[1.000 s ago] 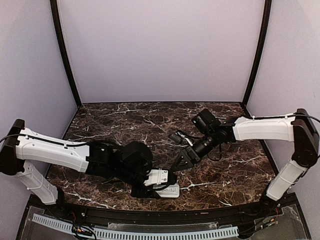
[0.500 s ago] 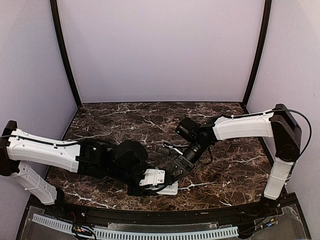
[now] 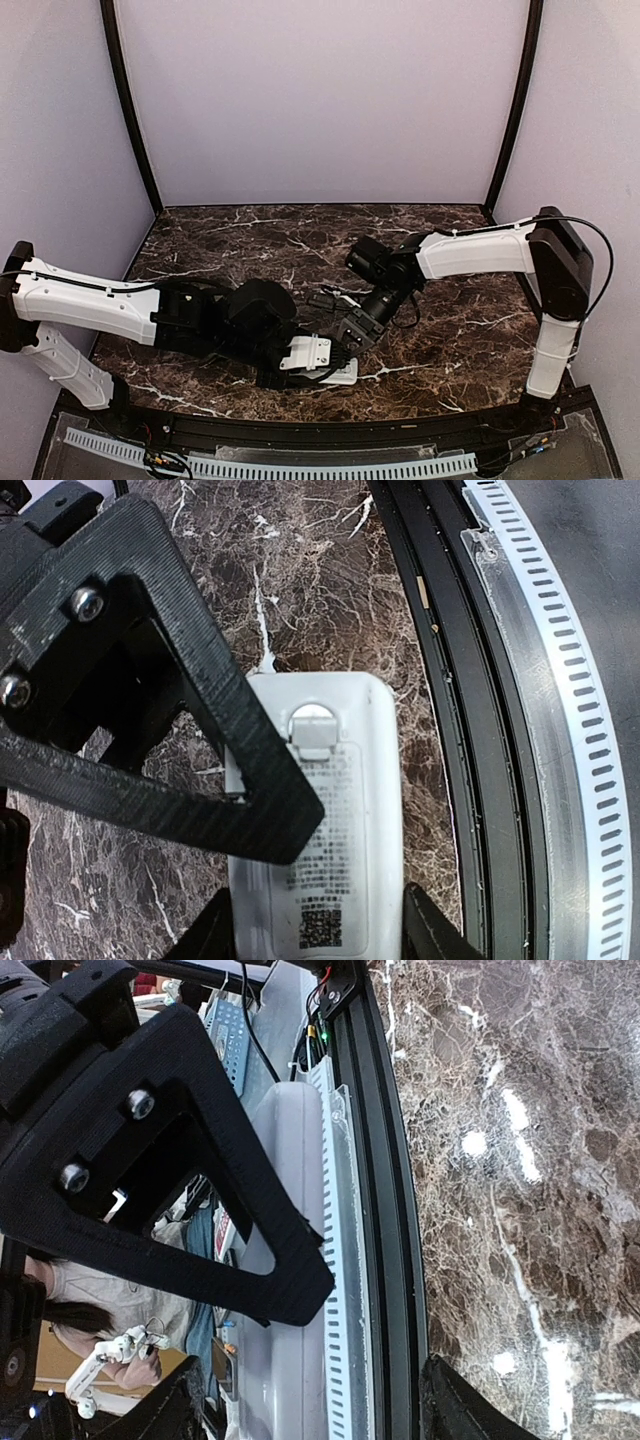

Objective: Load the batteries into the remote control
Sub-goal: Pass from the left arm to the right

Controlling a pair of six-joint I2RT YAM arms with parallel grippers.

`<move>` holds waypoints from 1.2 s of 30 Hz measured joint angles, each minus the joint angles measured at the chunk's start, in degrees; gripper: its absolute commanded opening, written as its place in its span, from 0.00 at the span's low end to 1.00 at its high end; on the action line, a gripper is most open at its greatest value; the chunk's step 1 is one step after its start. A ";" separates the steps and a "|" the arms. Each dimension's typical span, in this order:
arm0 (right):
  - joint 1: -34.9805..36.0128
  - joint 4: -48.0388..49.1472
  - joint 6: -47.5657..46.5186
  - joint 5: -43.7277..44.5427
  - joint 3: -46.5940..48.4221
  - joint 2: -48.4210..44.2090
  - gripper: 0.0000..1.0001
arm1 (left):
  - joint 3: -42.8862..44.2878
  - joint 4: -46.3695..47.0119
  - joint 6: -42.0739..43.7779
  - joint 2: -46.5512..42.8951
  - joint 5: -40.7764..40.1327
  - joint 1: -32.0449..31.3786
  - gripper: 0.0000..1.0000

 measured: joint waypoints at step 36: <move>1.44 -0.20 2.78 -4.70 0.74 3.02 0.00 | 0.00 0.13 1.11 0.96 -4.79 -0.76 0.24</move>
